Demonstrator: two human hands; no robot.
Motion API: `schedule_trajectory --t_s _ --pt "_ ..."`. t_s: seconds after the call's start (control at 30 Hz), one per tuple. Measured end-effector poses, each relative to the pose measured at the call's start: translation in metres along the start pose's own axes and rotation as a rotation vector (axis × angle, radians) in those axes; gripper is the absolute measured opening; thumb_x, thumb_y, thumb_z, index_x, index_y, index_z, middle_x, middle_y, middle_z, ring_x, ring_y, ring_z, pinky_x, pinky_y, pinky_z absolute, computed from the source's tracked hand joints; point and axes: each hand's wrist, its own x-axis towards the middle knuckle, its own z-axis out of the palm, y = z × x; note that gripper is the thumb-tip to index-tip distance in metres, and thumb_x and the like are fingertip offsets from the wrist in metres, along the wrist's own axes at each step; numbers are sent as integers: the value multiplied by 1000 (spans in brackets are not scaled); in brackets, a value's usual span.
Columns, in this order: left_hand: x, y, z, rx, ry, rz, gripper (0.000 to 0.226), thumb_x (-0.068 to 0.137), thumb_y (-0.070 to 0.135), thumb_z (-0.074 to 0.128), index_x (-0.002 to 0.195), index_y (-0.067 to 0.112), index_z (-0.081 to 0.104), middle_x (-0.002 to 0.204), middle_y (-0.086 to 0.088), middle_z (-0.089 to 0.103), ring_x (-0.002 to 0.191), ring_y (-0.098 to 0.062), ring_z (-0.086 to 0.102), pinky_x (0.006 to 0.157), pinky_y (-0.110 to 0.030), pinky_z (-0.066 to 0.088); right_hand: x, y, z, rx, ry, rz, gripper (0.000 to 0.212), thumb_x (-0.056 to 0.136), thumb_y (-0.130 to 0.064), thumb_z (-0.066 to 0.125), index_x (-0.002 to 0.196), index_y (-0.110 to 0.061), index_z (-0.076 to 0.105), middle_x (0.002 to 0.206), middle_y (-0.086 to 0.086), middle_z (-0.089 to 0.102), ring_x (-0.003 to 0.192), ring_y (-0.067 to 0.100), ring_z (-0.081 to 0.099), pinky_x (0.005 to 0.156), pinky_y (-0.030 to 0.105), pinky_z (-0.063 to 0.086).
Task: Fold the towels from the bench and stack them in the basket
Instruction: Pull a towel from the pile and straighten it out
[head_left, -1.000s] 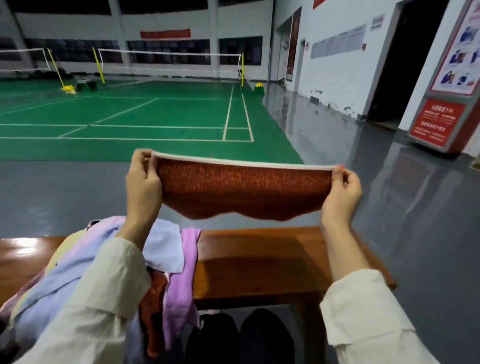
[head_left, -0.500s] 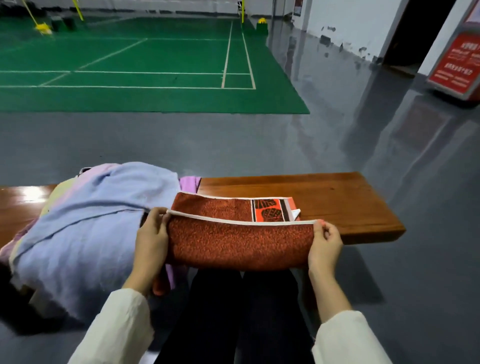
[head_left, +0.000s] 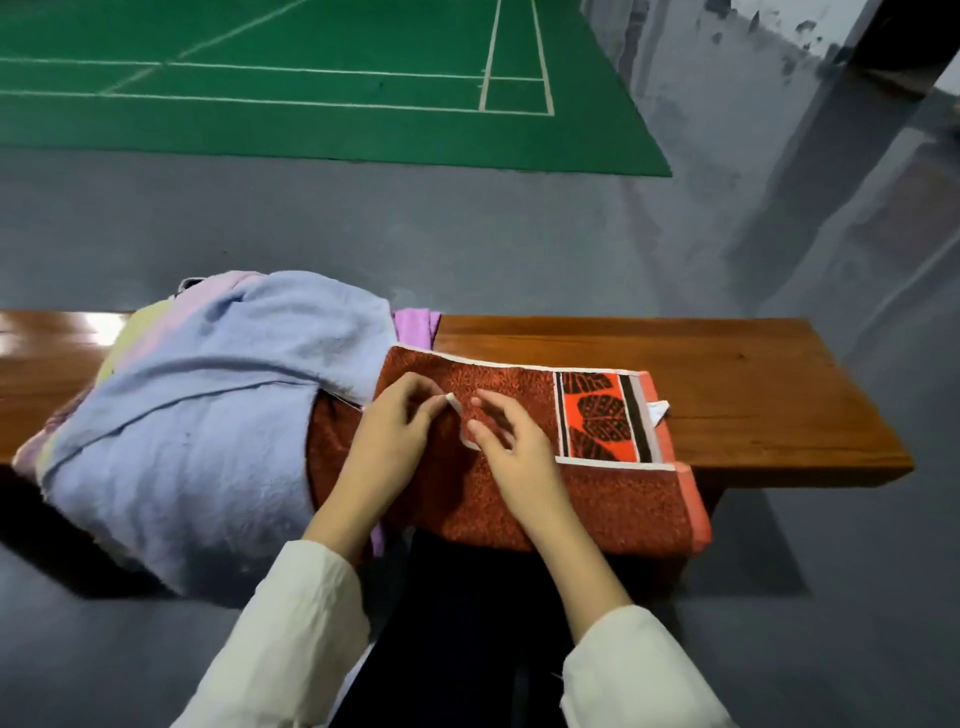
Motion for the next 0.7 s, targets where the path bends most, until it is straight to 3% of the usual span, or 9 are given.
schedule_trajectory --t_s 0.07,0.17,0.3,0.5,0.6,0.7 --pt "3 -2 0 -6 -29 -2 9 90 15 61 83 20 60 80 10 65 75 8 56 70 -10 39 12 -1 11 9 -64 10 30 86 -24 60 116 -27 59 117 -7 64 114 8 58 102 34 46" --pt "13 -8 -5 9 -20 -18 7 89 15 62 84 19 62 81 11 65 77 7 56 70 -9 38 30 -1 19 -20 -92 10 11 89 -19 63 99 -18 66 95 -5 68 91 6 61 85 34 50" --pt "34 -22 -15 94 72 -45 4 90 17 62 89 15 65 87 3 65 81 -7 56 72 -18 38 48 3 28 -14 -50 30 5 90 -18 63 87 -17 67 79 -5 66 72 1 55 71 22 44" --pt "59 -55 -15 350 124 -161 24 90 24 62 108 7 58 109 -15 55 97 -33 56 86 -42 43 59 16 40 -9 -3 80 14 94 -18 58 86 -29 60 83 -8 64 80 4 58 78 27 47" --pt "63 -67 -10 430 51 -299 40 90 37 61 114 5 54 112 -19 59 105 -37 54 89 -42 41 60 16 43 16 -9 97 9 95 -16 56 92 -22 62 88 -10 64 85 2 59 80 17 45" --pt "67 -68 -9 392 62 -374 41 90 44 59 108 7 58 107 -16 64 103 -34 57 87 -41 44 60 14 44 20 -21 107 8 95 -17 56 92 -22 62 89 -10 65 86 3 59 79 16 46"
